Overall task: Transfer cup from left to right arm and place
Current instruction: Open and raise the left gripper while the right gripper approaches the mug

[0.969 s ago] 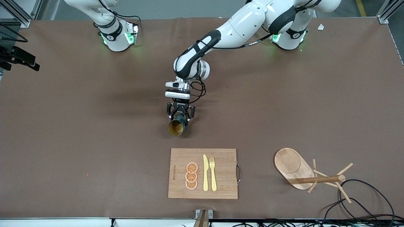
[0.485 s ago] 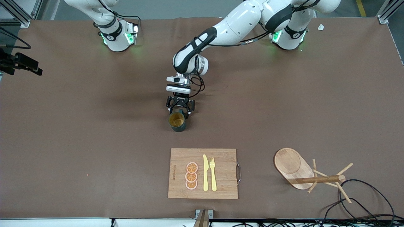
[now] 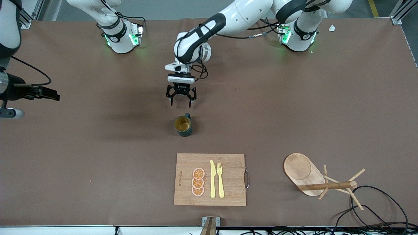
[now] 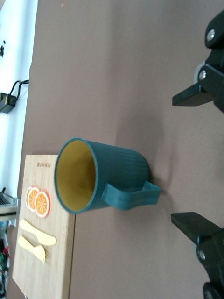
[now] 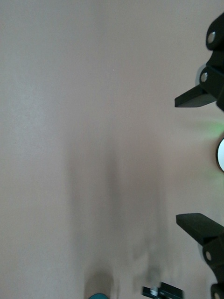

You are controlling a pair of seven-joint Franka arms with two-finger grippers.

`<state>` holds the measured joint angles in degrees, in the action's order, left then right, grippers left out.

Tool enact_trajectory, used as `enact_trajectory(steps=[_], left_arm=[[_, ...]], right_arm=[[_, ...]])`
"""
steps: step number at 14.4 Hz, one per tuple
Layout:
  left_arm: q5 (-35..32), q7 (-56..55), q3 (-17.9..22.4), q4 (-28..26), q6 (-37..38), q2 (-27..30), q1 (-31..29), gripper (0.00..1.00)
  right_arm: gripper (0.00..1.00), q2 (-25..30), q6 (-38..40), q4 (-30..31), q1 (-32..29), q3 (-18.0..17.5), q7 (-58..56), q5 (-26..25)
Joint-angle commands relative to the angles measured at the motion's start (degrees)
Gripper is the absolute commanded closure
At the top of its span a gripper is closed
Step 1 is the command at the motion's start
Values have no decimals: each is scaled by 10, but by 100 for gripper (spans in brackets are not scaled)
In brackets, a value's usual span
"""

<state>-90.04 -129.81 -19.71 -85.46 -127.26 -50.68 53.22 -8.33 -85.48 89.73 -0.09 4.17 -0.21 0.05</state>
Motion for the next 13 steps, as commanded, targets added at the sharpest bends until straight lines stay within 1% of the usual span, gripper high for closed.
enact_trajectory(steps=[1, 3, 7, 9, 13], left_arm=[[81, -2, -1, -75, 9, 96, -3, 0], [146, 24, 0, -95, 9, 144, -10, 0], [250, 107, 0, -93, 9, 203, -60, 0], [300, 161, 0, -94, 11, 230, -93, 0], [389, 252, 0, -81, 22, 258, -162, 0]], right_arm=[[0, 3, -22, 30, 39, -7, 141, 10], [0, 4, -64, 72, 82, -7, 237, 32], [0, 2, -171, 139, 163, -7, 389, 54], [0, -14, -205, 150, 199, -7, 444, 67], [0, -59, -264, 152, 262, -7, 542, 68]])
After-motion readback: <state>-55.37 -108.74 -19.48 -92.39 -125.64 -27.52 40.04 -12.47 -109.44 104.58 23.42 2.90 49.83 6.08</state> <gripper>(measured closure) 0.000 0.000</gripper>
